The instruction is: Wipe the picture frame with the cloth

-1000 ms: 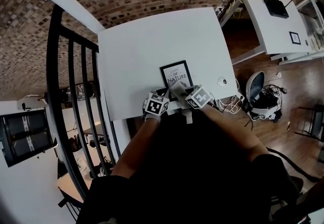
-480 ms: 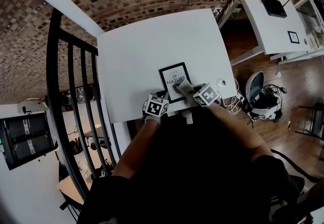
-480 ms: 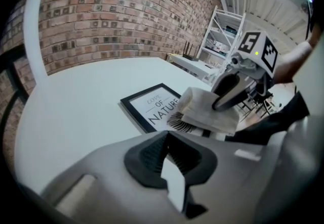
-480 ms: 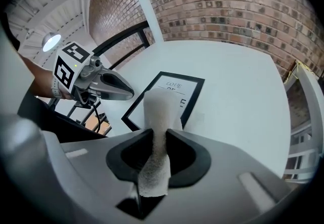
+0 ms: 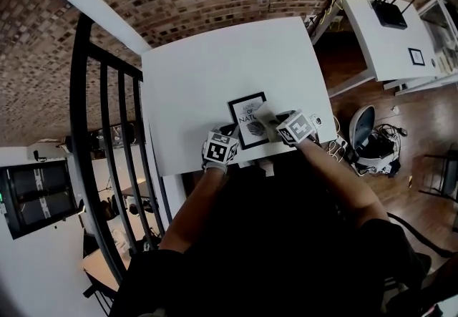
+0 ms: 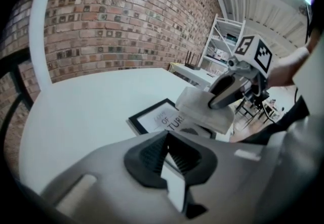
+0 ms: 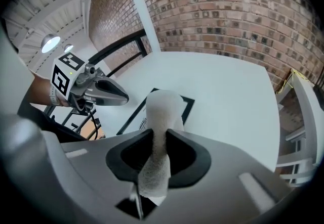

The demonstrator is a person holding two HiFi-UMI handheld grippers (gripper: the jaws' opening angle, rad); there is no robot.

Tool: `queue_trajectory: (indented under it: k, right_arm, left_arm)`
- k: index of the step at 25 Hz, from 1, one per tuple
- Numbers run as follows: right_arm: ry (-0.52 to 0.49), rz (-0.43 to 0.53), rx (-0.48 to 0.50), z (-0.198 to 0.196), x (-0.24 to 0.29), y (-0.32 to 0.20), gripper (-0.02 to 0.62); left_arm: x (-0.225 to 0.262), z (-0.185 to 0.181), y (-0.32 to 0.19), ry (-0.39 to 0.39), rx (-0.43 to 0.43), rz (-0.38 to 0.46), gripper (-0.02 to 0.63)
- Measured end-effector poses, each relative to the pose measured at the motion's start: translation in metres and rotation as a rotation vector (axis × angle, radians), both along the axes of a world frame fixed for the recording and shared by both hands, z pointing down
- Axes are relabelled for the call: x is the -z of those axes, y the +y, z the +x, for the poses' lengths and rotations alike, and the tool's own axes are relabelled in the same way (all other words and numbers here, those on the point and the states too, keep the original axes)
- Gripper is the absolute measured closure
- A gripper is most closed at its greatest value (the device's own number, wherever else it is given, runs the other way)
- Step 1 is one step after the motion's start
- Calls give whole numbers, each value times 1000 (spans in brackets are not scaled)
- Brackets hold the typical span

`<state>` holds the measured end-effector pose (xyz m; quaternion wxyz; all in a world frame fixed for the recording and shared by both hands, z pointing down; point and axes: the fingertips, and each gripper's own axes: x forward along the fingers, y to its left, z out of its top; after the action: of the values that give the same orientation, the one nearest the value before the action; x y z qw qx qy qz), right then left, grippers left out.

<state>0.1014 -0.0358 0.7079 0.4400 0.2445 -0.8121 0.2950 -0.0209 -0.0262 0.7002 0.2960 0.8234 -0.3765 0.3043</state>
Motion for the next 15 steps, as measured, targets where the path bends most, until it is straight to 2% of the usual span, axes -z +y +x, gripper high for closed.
queue_trajectory:
  k: [4, 9, 15]
  right_arm:
    - [-111, 121, -17, -26, 40, -30, 512]
    - [-336, 371, -37, -60, 130, -60, 511]
    - [-510, 627, -96, -66, 230, -80, 511]
  left_arm:
    - [38, -5, -26, 56, 33, 107, 606]
    - [112, -19, -52, 152, 76, 309, 606]
    - [200, -27, -69, 253, 127, 510, 606]
